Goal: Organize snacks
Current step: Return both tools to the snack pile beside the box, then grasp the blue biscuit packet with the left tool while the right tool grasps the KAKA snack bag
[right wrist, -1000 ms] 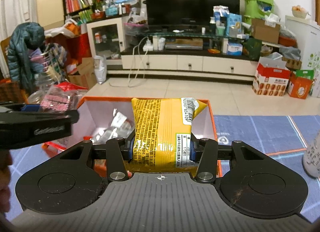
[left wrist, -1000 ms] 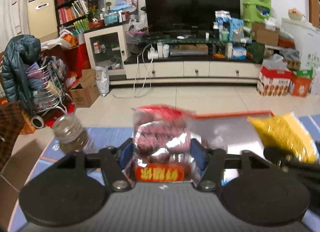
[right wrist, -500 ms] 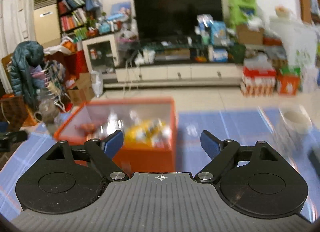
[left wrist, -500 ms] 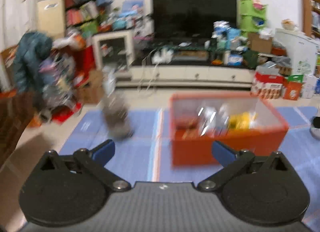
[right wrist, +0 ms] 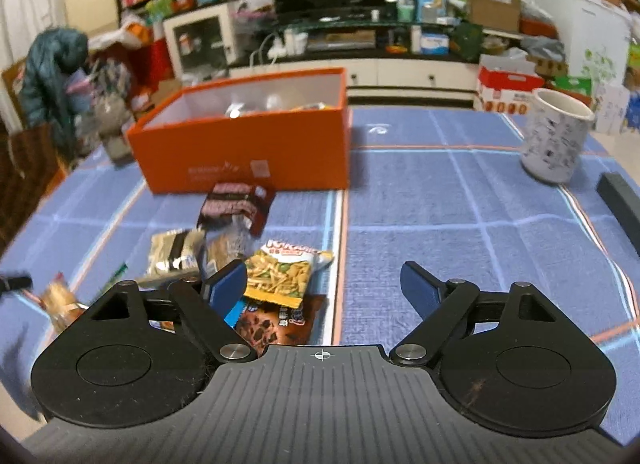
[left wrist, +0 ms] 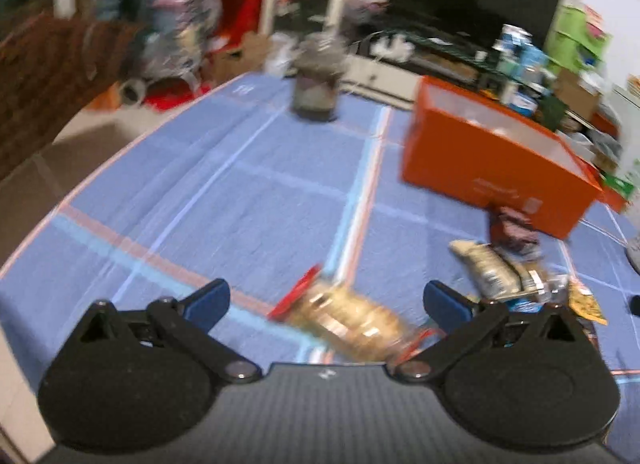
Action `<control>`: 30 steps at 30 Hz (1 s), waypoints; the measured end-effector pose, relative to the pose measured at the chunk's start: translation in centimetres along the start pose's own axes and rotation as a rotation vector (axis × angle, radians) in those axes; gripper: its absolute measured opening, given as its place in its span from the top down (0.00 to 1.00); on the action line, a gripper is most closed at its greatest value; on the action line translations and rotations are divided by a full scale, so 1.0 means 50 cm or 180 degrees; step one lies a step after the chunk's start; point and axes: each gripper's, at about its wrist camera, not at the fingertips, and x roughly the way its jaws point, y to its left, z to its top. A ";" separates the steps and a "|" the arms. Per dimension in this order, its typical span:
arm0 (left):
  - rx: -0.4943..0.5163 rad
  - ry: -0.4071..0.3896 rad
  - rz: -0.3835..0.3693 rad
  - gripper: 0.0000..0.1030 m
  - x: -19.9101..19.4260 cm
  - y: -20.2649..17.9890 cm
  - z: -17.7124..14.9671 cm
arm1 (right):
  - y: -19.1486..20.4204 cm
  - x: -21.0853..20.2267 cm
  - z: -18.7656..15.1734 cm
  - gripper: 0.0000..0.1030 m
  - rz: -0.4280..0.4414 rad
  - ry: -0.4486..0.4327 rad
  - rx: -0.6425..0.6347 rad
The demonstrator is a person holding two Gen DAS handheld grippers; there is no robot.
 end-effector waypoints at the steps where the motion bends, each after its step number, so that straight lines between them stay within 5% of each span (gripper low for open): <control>1: 0.0085 -0.0009 -0.0072 0.01 0.002 -0.017 0.003 | 0.010 0.010 -0.003 0.26 -0.0043 0.0031 -0.0085; 5: 0.0306 0.0142 -0.0261 0.00 0.018 -0.067 -0.008 | 0.025 0.044 0.008 0.28 -0.0009 0.0111 -0.0192; 10: 0.0047 0.0355 -0.0479 0.01 -0.006 -0.082 -0.054 | 0.028 0.042 0.006 0.26 0.0015 0.0040 -0.0325; 13: 0.0326 0.0313 -0.0174 0.01 -0.023 -0.131 -0.110 | 0.020 0.047 0.000 0.26 -0.0027 0.0078 -0.0311; 24: 0.0546 0.0197 -0.0007 0.01 0.000 -0.203 -0.158 | 0.043 0.088 0.011 0.31 0.0040 0.0092 0.0126; 30: 0.0575 0.0298 0.0031 0.01 0.034 -0.206 -0.168 | 0.034 0.178 0.011 0.27 0.0087 0.0599 0.0551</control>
